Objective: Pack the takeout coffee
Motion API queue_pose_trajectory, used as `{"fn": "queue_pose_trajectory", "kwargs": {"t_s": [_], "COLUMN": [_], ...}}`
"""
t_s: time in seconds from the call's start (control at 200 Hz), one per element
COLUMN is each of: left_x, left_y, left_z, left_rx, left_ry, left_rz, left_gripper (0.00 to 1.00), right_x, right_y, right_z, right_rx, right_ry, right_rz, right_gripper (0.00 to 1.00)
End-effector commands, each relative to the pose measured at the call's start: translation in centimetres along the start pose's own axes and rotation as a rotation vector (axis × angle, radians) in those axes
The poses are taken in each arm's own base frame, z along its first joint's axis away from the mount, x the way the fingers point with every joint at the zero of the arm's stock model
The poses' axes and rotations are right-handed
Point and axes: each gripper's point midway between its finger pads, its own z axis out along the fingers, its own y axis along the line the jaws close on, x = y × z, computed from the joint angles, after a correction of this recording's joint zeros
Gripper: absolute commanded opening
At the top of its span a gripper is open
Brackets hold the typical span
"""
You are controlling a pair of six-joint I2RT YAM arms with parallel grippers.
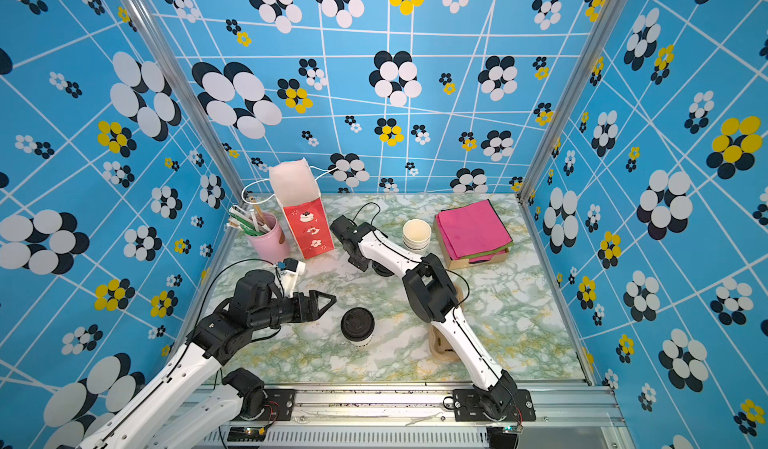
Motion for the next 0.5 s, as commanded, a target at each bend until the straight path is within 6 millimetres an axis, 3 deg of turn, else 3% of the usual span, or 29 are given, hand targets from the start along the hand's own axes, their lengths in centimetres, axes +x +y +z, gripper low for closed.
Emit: {"fn": "queue_pose_trajectory", "kwargs": {"t_s": [0.0,0.27,0.28,0.495], "left_x": [0.0,-0.1,-0.1,-0.3], "left_y": [0.2,0.0,0.0,-0.3], "left_z": [-0.3,-0.9,-0.9,-1.2], "left_rx": [0.001,0.002,0.002,0.011], "left_ry": [-0.014,-0.025,-0.026,-0.031], "left_rz": [0.000,0.012,0.013,0.033], "left_gripper": [0.91,0.92,0.92,0.92], "right_x": [-2.7,-3.9,-3.9,-1.3], "right_y": [-2.6,-4.2,-4.8,-4.6], "right_z": [-5.8,-13.8,-14.9,-22.4], "right_rx": [-0.056,-0.201,-0.203,-0.327], "right_ry": [-0.141,-0.303,-0.326,-0.453], "right_rz": [0.115,0.229,0.239,0.230], "right_gripper": [0.99,0.99,0.99,0.99]}}
